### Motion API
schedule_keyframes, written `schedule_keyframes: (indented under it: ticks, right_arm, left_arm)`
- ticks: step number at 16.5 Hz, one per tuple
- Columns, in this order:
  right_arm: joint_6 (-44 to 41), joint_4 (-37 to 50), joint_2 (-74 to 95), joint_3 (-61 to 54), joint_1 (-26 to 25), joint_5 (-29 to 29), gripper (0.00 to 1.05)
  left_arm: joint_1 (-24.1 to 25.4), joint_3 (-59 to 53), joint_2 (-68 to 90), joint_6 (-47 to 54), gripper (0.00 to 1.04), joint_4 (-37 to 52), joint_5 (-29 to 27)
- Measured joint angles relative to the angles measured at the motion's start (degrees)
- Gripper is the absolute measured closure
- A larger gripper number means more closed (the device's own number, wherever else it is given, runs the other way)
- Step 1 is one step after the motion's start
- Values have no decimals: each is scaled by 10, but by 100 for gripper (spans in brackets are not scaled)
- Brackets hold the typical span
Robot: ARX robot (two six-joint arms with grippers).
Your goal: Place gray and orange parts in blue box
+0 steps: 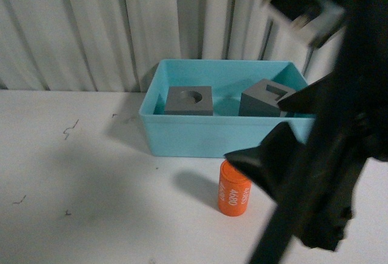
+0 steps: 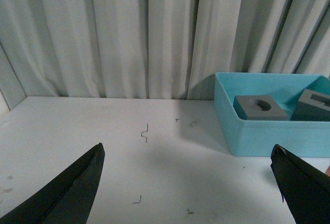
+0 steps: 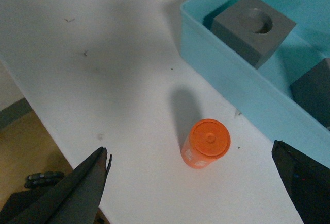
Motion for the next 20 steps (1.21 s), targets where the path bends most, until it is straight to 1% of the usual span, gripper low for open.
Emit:
schedule_keyframes:
  ticks: [1, 2, 4, 7, 8, 12, 20]
  right_arm:
    - [6, 21, 43, 1, 13, 25, 6]
    - [19, 34, 75, 1, 20, 37, 6]
    - [43, 59, 120, 10, 37, 54, 6]
    - [72, 79, 173, 47, 47, 75, 6]
    - [79, 80, 185, 56, 46, 86, 6]
    - [101, 83, 228, 89, 42, 97, 6]
    - [115, 84, 294, 116, 46, 135, 6]
  left_arm:
    - [0, 0, 0, 0, 7, 0, 0]
    - [0, 0, 0, 0, 7, 0, 0]
    - [0, 0, 0, 0, 7, 0, 0]
    - [0, 0, 0, 0, 7, 0, 0]
    - [0, 0, 0, 0, 7, 0, 0]
    - [0, 0, 0, 0, 7, 0, 0]
    - [0, 0, 0, 0, 7, 0, 0]
